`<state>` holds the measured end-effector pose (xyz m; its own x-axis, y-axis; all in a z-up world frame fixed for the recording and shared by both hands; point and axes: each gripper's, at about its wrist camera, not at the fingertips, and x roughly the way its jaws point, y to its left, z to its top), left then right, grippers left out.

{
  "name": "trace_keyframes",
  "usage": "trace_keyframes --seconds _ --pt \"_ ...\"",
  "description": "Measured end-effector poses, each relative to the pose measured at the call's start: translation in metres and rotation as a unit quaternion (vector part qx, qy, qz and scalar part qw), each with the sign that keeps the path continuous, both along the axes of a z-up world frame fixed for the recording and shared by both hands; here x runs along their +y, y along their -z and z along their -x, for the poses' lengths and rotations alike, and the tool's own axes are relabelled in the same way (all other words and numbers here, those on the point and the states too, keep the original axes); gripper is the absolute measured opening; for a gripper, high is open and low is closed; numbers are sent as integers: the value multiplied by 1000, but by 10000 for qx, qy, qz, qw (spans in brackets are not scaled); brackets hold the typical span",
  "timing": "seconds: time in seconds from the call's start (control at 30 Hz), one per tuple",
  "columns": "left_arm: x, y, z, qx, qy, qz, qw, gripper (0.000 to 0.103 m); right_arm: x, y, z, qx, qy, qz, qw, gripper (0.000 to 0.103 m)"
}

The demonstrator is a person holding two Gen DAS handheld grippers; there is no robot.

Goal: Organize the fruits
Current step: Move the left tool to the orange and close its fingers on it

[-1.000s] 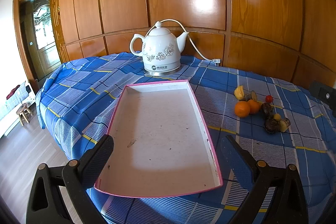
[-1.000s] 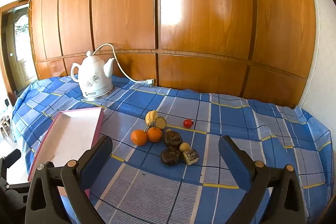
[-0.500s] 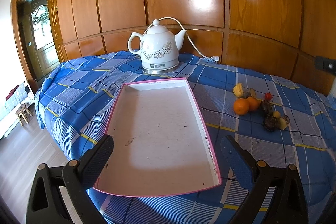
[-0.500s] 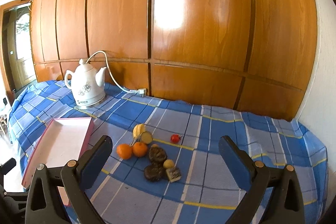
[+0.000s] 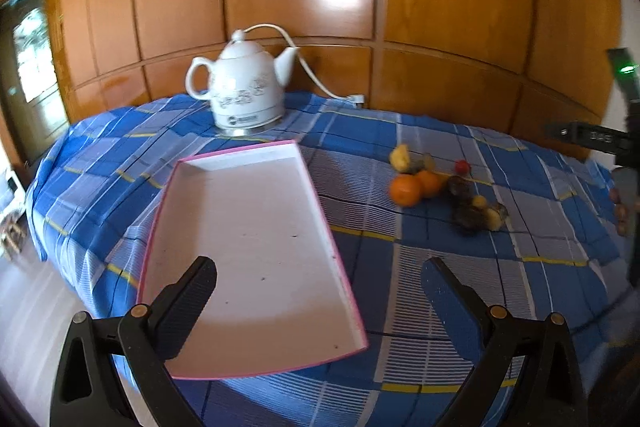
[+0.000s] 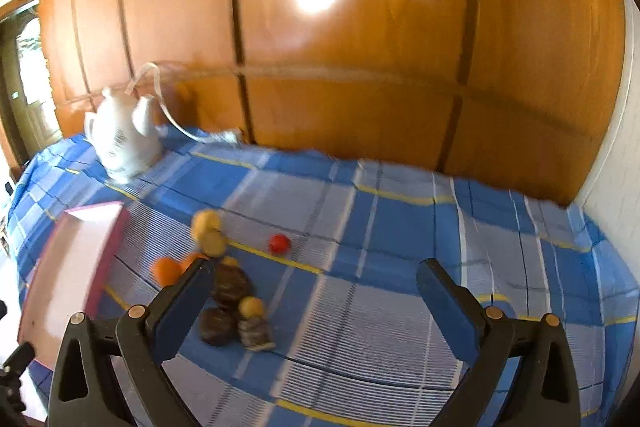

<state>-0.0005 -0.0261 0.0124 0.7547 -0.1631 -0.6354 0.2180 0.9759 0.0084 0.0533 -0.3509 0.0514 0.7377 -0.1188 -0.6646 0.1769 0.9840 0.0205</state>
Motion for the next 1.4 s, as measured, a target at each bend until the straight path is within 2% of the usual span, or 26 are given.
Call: trace_keyframes --seconds 0.2,0.3,0.53,0.63,0.77,0.83,0.9,0.97,1.03,1.13,1.33,1.4 --pt "-26 -1 -8 18 333 -326 9989 103 -34 26 -5 336 339 -448 9979 102" --pt "-39 -2 -16 130 508 -324 9981 103 -40 26 -5 344 380 -701 9962 102" --pt "-74 0 -39 363 996 -400 9936 102 -43 24 -6 402 410 -921 9941 100" --pt "-87 6 -52 578 1159 -405 9908 98 -47 23 -4 406 416 -1115 9921 100" --pt "-101 14 -71 885 1288 -339 9871 84 -49 21 -5 405 415 -1272 9902 100" --pt "-108 18 -80 1001 1340 -326 9854 82 -50 21 -5 406 422 -1300 9898 100" --pt "-114 23 -91 1235 1392 -206 9823 75 -50 21 -5 429 400 -1363 9889 100" --pt "-116 30 -106 1564 1387 50 9779 62 -50 21 -5 439 398 -1381 9886 100" --pt "-115 33 -119 1804 1347 304 9739 56 -50 21 -6 459 390 -1399 9883 99" --pt "-114 35 -131 1929 1283 493 9715 51 -50 21 -5 472 371 -1458 9875 99" --pt "-122 41 -140 1943 1430 225 9702 50 -45 20 -6 494 274 -1451 9878 99" --pt "-124 46 -145 1895 1309 12 9731 50 -44 21 -6 522 250 -1429 9880 99"
